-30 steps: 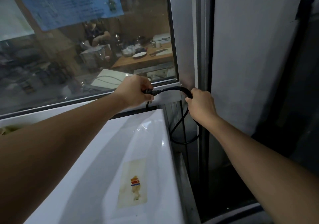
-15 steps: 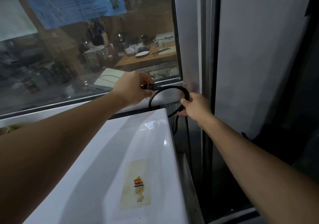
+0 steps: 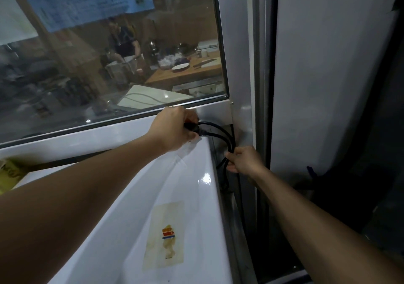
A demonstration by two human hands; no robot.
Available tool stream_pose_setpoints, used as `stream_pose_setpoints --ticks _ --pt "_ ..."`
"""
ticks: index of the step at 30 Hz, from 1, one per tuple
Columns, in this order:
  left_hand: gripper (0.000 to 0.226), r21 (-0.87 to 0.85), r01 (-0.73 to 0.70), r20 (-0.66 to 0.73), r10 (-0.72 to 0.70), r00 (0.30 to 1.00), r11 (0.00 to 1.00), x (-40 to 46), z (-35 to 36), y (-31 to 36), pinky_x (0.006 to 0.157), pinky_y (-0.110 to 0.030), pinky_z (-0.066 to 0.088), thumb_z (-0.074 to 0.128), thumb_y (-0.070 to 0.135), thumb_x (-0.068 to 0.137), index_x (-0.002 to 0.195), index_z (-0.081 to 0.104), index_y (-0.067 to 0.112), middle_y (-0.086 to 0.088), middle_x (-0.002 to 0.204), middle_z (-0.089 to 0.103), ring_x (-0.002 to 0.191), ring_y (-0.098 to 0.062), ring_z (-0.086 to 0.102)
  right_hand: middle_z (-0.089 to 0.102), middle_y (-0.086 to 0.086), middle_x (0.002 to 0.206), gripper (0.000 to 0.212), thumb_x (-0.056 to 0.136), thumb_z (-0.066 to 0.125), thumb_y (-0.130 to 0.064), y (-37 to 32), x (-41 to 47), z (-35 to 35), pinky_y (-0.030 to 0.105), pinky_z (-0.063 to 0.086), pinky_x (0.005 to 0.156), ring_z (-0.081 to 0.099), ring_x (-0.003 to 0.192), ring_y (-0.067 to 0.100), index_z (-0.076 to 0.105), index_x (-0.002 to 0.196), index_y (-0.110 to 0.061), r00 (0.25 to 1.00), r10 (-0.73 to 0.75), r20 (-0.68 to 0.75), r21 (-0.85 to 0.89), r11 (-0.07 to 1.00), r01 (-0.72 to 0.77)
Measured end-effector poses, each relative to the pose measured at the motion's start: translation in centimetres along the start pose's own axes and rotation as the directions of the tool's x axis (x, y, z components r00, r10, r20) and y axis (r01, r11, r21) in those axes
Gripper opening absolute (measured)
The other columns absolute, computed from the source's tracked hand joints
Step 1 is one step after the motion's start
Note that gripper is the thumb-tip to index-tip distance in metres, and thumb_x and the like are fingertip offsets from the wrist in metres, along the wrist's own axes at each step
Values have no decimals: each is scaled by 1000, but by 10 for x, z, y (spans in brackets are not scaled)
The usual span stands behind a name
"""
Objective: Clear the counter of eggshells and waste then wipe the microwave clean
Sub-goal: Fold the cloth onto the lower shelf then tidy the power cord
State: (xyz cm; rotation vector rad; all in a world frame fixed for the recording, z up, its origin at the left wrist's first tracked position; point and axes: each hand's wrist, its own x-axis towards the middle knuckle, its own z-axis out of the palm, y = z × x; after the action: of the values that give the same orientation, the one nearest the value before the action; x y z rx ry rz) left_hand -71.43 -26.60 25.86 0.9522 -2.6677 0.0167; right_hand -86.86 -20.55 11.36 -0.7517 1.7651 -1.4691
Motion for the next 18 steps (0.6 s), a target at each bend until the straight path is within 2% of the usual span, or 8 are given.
stream_pose_setpoints --ticks 2,6,8,10,14,16,18 --pt "25 -18 -10 -15 9 1000 1000 -1 -1 1 74 -35 52 76 23 74 98 71 18 -3 91 69 83 -23 61 56 10 65 34 91 59 -14 -1 1 1 37 57 74 59 66 21 50 59 -8 1000 15 17 16 1000 -15" --pt "30 -61 0 -84 -5 996 998 3 -10 -1 73 -26 45 76 18 74 103 70 14 -4 95 69 84 -21 60 63 13 86 12 96 49 -15 -14 0 9 28 55 64 63 79 24 58 89 -10 997 4 79 177 984 -18" --pt "30 -50 -5 -97 0 995 999 5 -14 -3 70 -23 39 76 18 74 103 70 12 -5 95 69 79 -17 55 62 10 86 11 98 46 -16 -14 -1 13 29 55 69 62 81 22 57 96 -14 994 -16 107 179 984 -3" --pt "30 -38 -2 -97 -1 995 999 5 -13 -6 69 -22 36 76 18 74 102 70 12 -5 95 68 78 -14 50 55 7 76 17 98 42 -11 -9 -2 14 32 51 72 55 72 18 54 87 -15 990 -10 144 162 987 -13" --pt "31 -79 30 -101 -38 994 996 3 -11 -12 72 -22 41 75 17 75 105 70 12 -5 98 69 79 -13 53 32 -3 52 37 93 27 4 1 -5 14 19 28 48 31 38 4 38 65 -18 975 37 217 198 977 -81" --pt "32 -87 34 -97 -43 994 996 3 -12 -14 73 -22 42 76 18 75 106 70 11 -6 98 69 79 -14 55 28 -3 50 39 88 24 7 4 -7 14 18 25 45 26 38 5 30 60 -19 973 43 226 209 974 -92" --pt "33 -87 37 -100 -46 994 996 2 -12 -15 72 -22 42 76 18 74 106 70 11 -6 97 69 79 -14 55 27 0 56 38 88 24 6 4 -8 13 21 27 50 26 47 10 31 61 -20 971 43 236 212 973 -94"
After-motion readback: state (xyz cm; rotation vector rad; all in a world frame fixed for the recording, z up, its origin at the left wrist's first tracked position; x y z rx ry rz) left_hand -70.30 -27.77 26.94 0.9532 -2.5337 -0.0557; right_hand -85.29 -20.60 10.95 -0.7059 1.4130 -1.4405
